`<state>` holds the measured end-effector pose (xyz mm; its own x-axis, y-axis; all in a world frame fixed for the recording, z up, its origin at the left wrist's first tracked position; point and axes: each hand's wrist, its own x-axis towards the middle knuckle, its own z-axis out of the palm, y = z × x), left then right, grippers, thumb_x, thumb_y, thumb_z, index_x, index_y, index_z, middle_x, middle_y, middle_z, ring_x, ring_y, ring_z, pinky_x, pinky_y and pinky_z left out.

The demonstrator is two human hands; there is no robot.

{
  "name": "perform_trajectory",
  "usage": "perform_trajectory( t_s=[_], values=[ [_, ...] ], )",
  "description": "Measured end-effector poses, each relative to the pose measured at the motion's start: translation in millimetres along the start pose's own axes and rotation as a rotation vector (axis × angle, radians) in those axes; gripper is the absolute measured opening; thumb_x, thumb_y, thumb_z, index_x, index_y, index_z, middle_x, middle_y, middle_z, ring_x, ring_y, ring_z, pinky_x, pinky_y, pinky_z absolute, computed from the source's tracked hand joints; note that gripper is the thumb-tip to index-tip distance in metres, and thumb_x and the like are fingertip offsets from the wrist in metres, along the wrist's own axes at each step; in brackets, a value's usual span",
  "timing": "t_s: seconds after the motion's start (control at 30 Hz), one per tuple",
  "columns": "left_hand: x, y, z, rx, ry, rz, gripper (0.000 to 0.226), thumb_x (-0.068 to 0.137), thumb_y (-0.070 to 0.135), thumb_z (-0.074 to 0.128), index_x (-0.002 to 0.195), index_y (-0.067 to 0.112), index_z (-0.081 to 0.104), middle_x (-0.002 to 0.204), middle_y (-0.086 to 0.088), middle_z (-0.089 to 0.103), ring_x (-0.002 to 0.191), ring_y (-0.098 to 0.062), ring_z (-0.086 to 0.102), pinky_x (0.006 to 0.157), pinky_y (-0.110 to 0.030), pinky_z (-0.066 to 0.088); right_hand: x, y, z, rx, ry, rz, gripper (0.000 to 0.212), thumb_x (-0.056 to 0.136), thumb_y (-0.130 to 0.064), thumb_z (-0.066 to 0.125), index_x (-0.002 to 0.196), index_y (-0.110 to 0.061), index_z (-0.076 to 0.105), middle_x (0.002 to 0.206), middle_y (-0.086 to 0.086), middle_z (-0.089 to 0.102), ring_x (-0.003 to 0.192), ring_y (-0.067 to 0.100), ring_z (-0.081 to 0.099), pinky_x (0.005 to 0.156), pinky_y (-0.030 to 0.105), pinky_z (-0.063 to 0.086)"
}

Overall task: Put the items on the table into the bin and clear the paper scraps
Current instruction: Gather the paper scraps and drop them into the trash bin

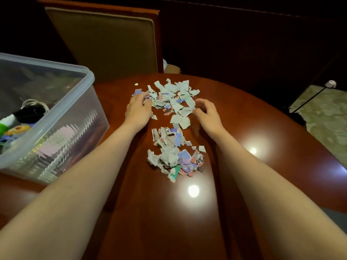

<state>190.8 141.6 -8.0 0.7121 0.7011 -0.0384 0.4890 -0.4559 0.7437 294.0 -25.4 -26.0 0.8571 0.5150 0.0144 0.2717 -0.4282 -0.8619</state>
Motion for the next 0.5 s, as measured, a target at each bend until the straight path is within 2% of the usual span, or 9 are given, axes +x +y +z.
perform_trajectory(
  t_s=[0.1, 0.2, 0.33, 0.43, 0.5],
  values=[
    [28, -5, -3, 0.01, 0.027, -0.03, 0.042, 0.101, 0.031, 0.031, 0.142, 0.026, 0.036, 0.155, -0.001, 0.023, 0.144, -0.02, 0.019, 0.118, -0.04, 0.018, 25, 3, 2, 0.016, 0.022, -0.003, 0.04, 0.097, -0.019, 0.045, 0.137, -0.015, 0.042, 0.144, 0.002, 0.038, 0.13, 0.015, 0.037, 0.098, 0.02, 0.028],
    [60, -14, -1, 0.052, 0.024, -0.062, 0.046, 0.101, 0.035, 0.029, 0.146, 0.026, 0.029, 0.157, 0.0, 0.017, 0.146, -0.018, 0.011, 0.118, -0.039, 0.012, 60, 8, 5, -0.026, 0.035, -0.045, 0.041, 0.098, -0.021, 0.042, 0.139, -0.015, 0.039, 0.146, 0.002, 0.037, 0.133, 0.016, 0.035, 0.103, 0.023, 0.028],
    [98, -19, 8, 0.043, 0.027, -0.142, 0.05, 0.099, 0.04, 0.026, 0.148, 0.027, 0.023, 0.158, -0.001, 0.013, 0.144, -0.024, 0.017, 0.116, -0.046, 0.023, 107, 10, 14, -0.174, -0.003, -0.108, 0.044, 0.1, -0.03, 0.039, 0.142, -0.019, 0.036, 0.15, 0.001, 0.032, 0.138, 0.017, 0.03, 0.113, 0.035, 0.023],
    [114, -21, 12, 0.044, -0.024, -0.084, 0.048, 0.102, 0.031, 0.02, 0.149, 0.02, 0.02, 0.157, -0.002, 0.017, 0.144, -0.022, 0.016, 0.118, -0.042, 0.015, 135, 8, 22, -0.344, -0.068, -0.144, 0.046, 0.099, -0.041, 0.033, 0.143, -0.028, 0.033, 0.154, -0.002, 0.027, 0.143, 0.018, 0.02, 0.116, 0.041, 0.011],
    [119, -17, 14, 0.034, -0.119, 0.014, 0.047, 0.103, 0.035, 0.015, 0.148, 0.024, 0.023, 0.155, -0.001, 0.024, 0.142, -0.022, 0.023, 0.117, -0.041, 0.018, 148, 6, 30, -0.44, -0.14, -0.177, 0.05, 0.098, -0.048, 0.031, 0.145, -0.032, 0.03, 0.156, -0.002, 0.019, 0.146, 0.02, 0.008, 0.116, 0.044, 0.004]
  ],
)
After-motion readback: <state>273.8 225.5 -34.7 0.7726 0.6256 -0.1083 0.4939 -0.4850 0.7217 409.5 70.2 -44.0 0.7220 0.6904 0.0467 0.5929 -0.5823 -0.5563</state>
